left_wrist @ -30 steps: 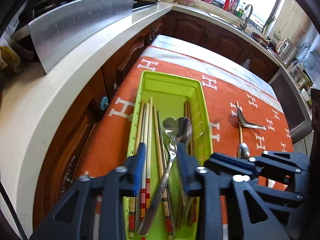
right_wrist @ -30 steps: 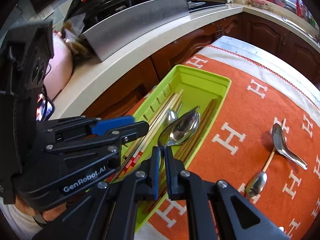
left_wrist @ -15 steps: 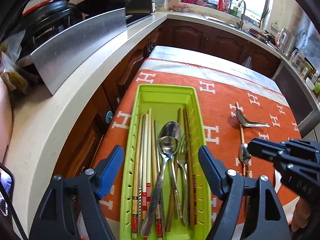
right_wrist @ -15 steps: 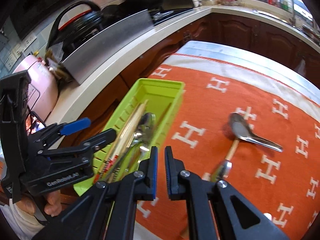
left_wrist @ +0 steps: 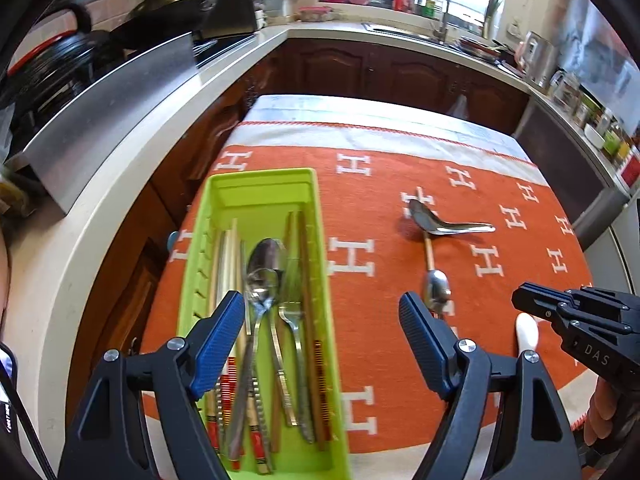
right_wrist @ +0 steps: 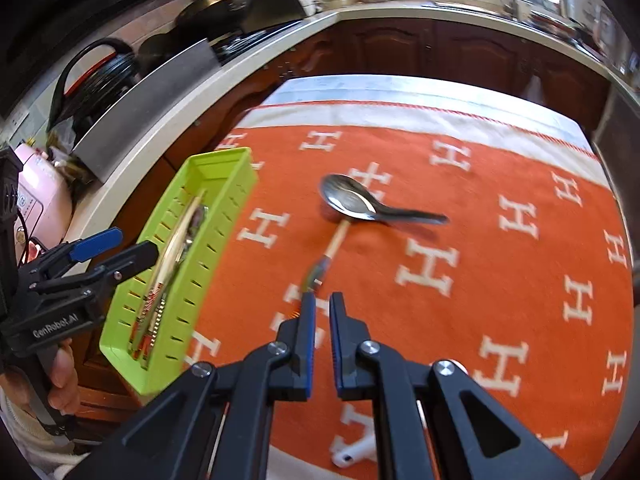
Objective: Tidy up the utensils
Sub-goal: 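Move both tools back toward the white ceramic spoon and remaining steel spoon, then close the right tool on the white ceramic spoon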
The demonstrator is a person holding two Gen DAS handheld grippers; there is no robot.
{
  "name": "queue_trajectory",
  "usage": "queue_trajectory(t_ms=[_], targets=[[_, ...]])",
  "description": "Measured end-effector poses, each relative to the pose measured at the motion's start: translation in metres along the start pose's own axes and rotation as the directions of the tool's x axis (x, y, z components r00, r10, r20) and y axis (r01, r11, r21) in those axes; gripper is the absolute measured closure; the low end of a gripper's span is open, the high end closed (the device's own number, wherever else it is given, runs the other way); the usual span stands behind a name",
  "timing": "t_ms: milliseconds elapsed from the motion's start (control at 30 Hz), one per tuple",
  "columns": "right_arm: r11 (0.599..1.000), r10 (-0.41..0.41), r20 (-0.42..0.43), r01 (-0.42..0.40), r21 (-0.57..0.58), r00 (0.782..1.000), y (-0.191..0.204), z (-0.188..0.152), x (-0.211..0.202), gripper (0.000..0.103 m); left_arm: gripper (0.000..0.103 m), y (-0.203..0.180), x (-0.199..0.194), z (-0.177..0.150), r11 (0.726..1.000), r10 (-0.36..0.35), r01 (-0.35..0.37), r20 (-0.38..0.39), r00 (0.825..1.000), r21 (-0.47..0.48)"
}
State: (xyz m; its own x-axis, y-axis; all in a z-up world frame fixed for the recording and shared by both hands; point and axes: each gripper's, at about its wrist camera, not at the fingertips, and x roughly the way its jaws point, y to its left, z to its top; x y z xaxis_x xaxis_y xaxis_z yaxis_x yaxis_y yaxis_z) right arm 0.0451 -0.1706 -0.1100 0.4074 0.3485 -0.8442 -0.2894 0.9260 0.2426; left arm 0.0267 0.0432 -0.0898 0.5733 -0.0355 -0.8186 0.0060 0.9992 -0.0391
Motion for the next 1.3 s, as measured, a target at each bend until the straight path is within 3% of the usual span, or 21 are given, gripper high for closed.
queue_trajectory(t_ms=[300,467,633,733,833,1300], targets=[[0.992,-0.032,0.003,0.031,0.121,0.999,-0.047,-0.032,-0.009,0.095,0.021,-0.035,0.007,-0.004,0.996,-0.080,0.081,-0.025,0.997,0.043],[0.970,0.007,0.008,-0.009,0.241,1.000,-0.079,-0.049,-0.010,0.080,0.021,-0.050,0.019,-0.006,0.993,-0.100,0.104,-0.069,0.993,0.059],[0.944,0.060,-0.012,-0.053,0.325,0.998,-0.099,-0.061,-0.004,0.077,0.021,-0.059,0.029,-0.006,0.991,-0.119,0.124,-0.104,0.988,0.052],[0.927,0.109,-0.040,-0.087,0.364,0.993,-0.105,-0.069,0.004,0.077,0.021,-0.062,0.033,-0.006,0.990,-0.126,0.133,-0.116,0.985,0.049],[0.910,0.149,-0.039,-0.121,0.396,0.988,-0.106,-0.075,0.006,0.069,0.021,-0.064,0.035,-0.006,0.989,-0.129,0.136,-0.125,0.984,0.049],[0.887,0.238,-0.062,-0.191,0.421,0.969,-0.095,-0.079,0.015,0.069,0.021,-0.063,0.047,-0.007,0.986,-0.159,0.164,-0.163,0.974,0.021]])
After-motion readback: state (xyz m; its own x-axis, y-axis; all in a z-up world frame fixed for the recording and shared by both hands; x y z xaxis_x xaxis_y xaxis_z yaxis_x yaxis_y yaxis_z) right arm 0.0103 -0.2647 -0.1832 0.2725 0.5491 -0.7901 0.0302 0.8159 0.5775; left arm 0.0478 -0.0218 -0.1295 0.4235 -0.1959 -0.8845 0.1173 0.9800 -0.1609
